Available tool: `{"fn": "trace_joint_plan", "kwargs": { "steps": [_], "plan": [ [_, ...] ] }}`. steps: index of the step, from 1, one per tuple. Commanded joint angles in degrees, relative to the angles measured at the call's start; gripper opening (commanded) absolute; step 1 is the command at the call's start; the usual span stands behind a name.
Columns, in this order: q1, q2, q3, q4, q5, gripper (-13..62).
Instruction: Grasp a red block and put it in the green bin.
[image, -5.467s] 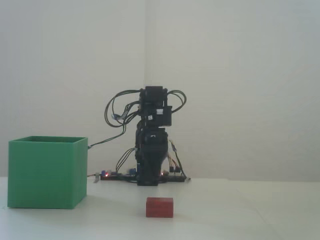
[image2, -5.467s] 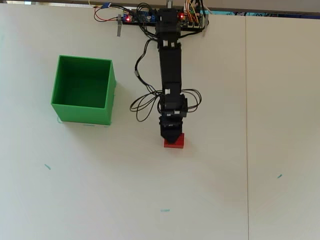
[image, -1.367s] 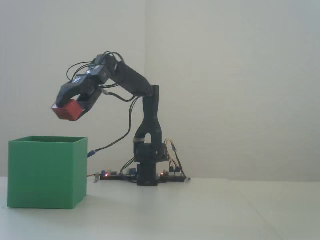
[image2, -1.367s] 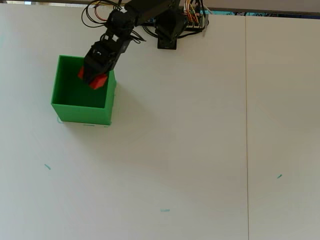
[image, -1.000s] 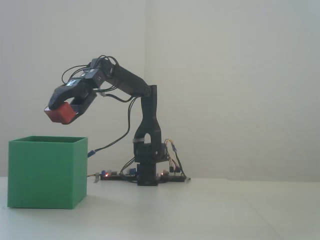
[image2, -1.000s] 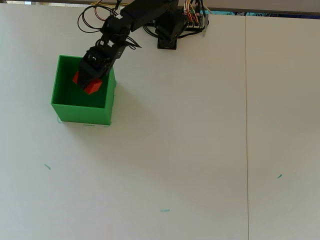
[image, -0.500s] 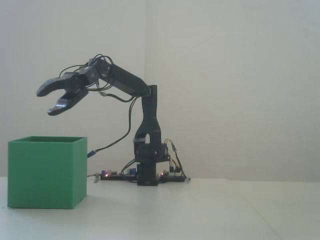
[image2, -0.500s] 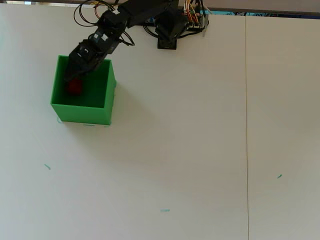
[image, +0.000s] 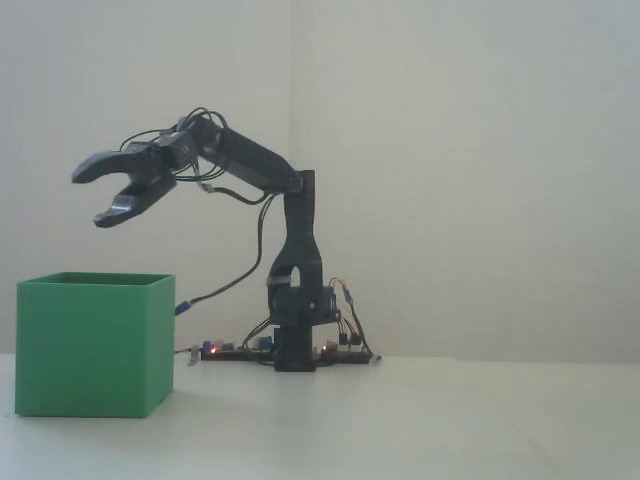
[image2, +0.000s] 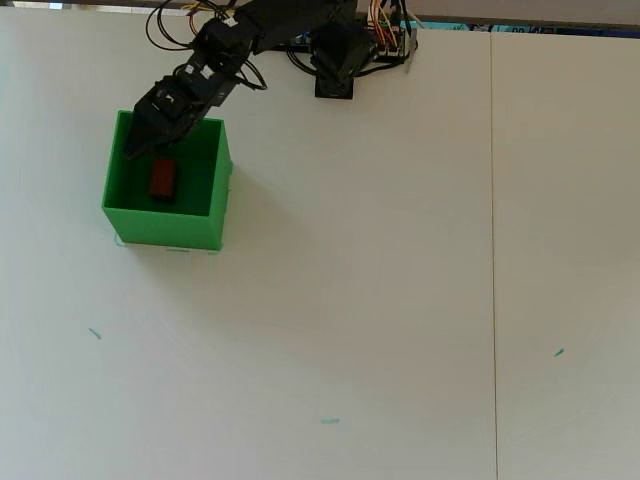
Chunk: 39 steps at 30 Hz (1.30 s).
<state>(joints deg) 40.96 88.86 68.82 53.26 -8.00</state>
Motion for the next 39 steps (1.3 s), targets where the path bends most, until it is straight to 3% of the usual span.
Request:
{"fn": "trace_joint_plan", "kwargs": {
  "steps": [1, 14, 20, 31, 39],
  "plan": [
    [-2.9, 4.2, 0.6, -3.2, -0.1, 33.9],
    [-22.9, 23.5, 17.7, -0.3, 7.6, 33.8],
    [-32.1, 32.9, 37.2, -0.4, 12.0, 33.8],
    [-36.6, 44.3, 66.4, -0.5, 13.2, 34.5],
    [-38.8, 44.6, 94.8, -26.5, 16.8, 35.5]
  ]
}}
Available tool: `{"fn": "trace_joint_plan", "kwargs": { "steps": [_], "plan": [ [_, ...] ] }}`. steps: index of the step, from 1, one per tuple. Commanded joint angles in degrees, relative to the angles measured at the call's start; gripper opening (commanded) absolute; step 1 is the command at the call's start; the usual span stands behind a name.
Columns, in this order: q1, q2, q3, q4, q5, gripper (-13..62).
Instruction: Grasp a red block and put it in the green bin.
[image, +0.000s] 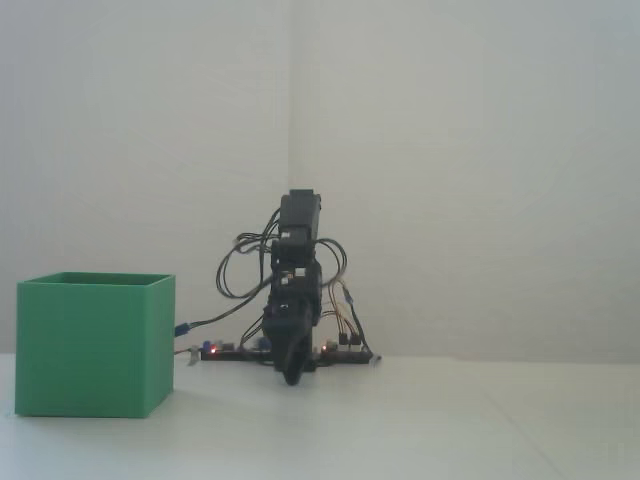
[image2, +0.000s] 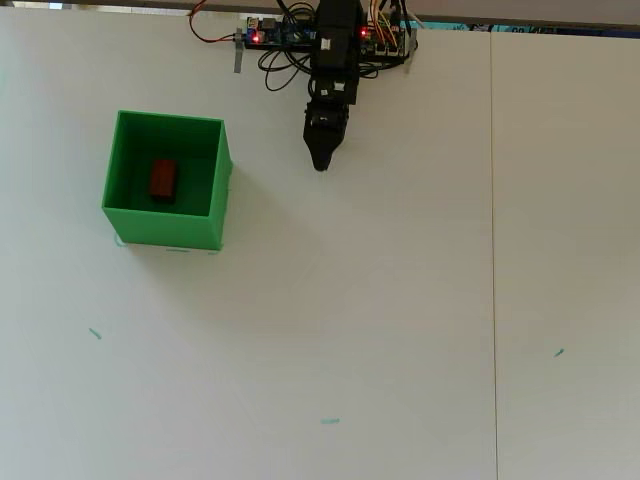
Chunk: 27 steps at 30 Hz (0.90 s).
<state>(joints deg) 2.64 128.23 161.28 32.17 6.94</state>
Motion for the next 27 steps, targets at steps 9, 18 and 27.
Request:
{"fn": "trace_joint_plan", "kwargs": {
  "steps": [9, 18, 27],
  "plan": [
    [-3.6, 5.2, 15.1, -24.5, 1.6, 35.4],
    [-4.0, 5.2, 18.9, -28.8, 1.4, 35.1],
    [-5.5, 5.0, 18.9, -28.0, 0.7, 35.0]
  ]
}}
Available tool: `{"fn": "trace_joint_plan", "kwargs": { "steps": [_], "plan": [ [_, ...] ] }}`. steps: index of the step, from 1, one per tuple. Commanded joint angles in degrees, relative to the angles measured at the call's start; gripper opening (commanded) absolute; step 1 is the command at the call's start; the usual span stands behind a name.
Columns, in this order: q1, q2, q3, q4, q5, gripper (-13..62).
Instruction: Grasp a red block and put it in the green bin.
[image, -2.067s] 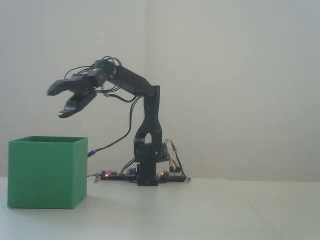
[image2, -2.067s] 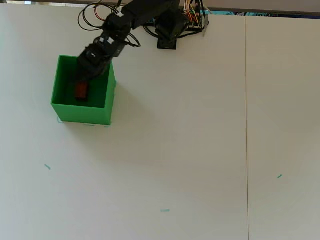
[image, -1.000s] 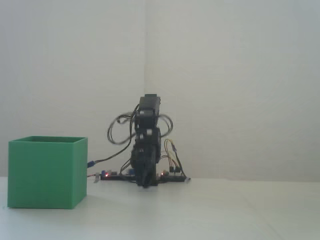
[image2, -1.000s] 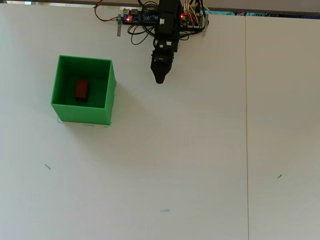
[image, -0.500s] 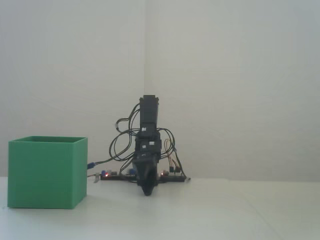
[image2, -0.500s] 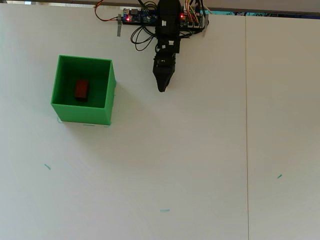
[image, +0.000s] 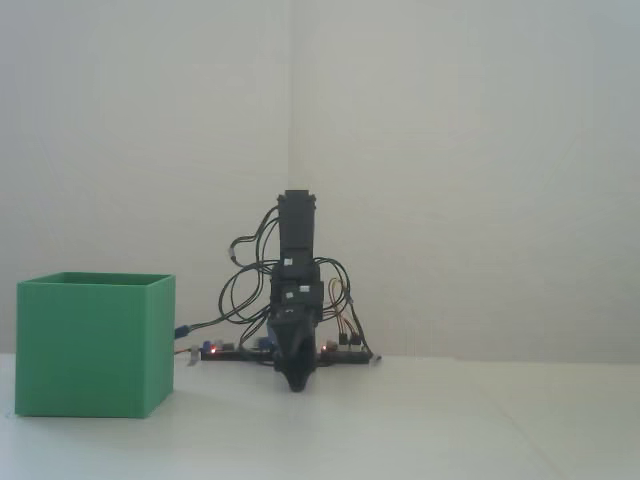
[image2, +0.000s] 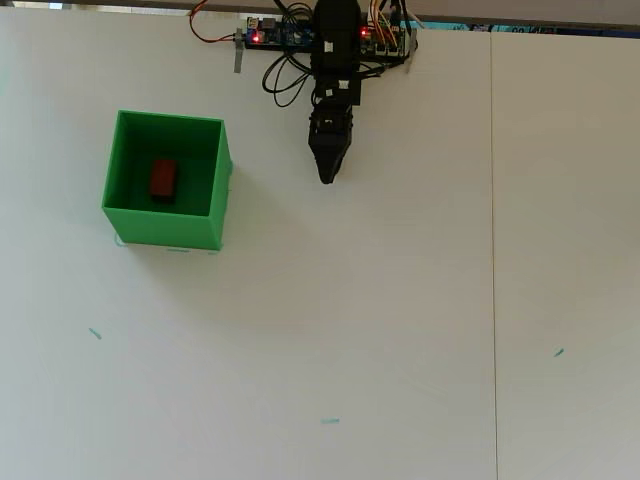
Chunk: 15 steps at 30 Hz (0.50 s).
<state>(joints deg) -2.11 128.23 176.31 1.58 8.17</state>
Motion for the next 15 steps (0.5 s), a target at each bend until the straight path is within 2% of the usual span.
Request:
{"fn": "trace_joint_plan", "kwargs": {
  "steps": [1, 15],
  "plan": [
    [-0.8, 5.0, 3.9, 2.5, -0.5, 34.9],
    [-0.3, 5.0, 3.9, 2.5, -0.5, 34.9]
  ]
}}
